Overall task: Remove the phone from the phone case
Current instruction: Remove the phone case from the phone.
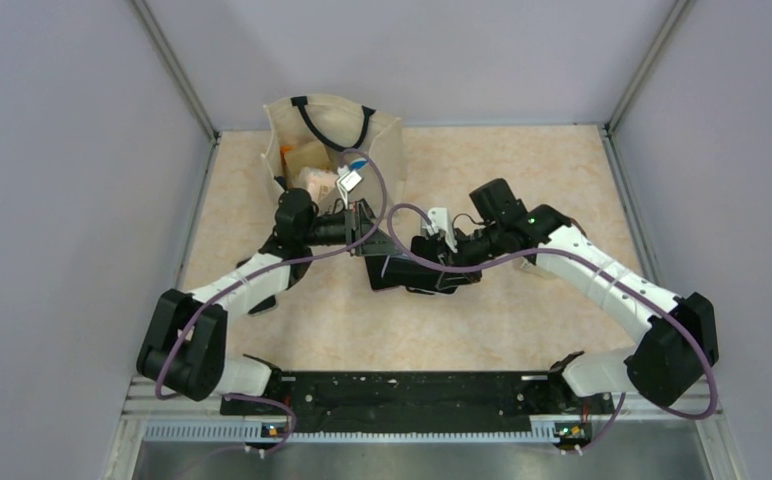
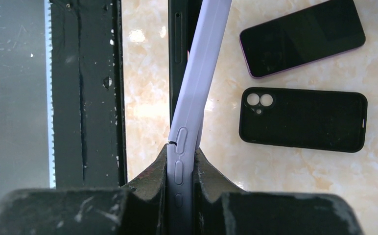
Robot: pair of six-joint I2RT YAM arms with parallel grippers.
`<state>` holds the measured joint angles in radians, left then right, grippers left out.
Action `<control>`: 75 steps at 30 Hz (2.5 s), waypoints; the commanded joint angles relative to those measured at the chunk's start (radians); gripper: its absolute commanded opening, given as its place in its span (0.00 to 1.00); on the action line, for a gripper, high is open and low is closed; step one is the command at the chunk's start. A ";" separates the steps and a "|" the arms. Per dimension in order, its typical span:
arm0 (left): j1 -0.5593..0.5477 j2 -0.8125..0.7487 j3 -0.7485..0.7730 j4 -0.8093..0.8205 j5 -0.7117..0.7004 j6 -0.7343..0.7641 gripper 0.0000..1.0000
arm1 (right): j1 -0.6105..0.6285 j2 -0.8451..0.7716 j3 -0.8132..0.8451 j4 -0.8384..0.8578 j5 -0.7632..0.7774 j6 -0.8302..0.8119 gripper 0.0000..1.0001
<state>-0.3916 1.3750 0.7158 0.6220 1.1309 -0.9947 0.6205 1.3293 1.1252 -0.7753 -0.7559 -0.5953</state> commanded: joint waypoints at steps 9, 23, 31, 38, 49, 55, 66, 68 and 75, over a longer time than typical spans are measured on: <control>-0.058 0.040 0.044 -0.314 -0.140 0.301 0.00 | 0.044 -0.070 0.082 0.205 -0.206 -0.037 0.00; -0.107 0.058 0.138 -0.480 -0.215 0.613 0.00 | 0.045 -0.047 0.083 0.205 -0.345 0.003 0.00; -0.132 0.099 0.175 -0.472 -0.224 0.678 0.00 | 0.044 -0.031 0.082 0.215 -0.393 0.024 0.00; -0.144 0.133 0.188 -0.452 -0.231 0.720 0.00 | 0.044 -0.033 0.080 0.217 -0.424 0.033 0.00; -0.146 0.129 0.204 -0.502 -0.196 0.826 0.00 | 0.040 -0.044 0.070 0.217 -0.416 0.037 0.00; -0.140 0.057 0.232 -0.734 -0.179 1.069 0.08 | -0.025 -0.056 0.041 0.227 -0.408 0.041 0.00; -0.083 -0.060 0.392 -1.304 -0.206 1.561 0.48 | -0.102 -0.074 0.004 0.223 -0.439 0.048 0.00; -0.072 -0.076 0.421 -1.367 -0.241 1.596 0.50 | -0.109 -0.074 0.002 0.222 -0.446 0.048 0.00; -0.016 -0.153 0.462 -1.530 -0.303 1.712 0.51 | -0.128 -0.074 -0.002 0.223 -0.464 0.051 0.00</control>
<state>-0.4515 1.2808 1.1694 -0.6884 0.9470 0.5804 0.5285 1.3163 1.0863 -0.6460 -1.0721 -0.5304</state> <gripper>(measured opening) 0.509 0.105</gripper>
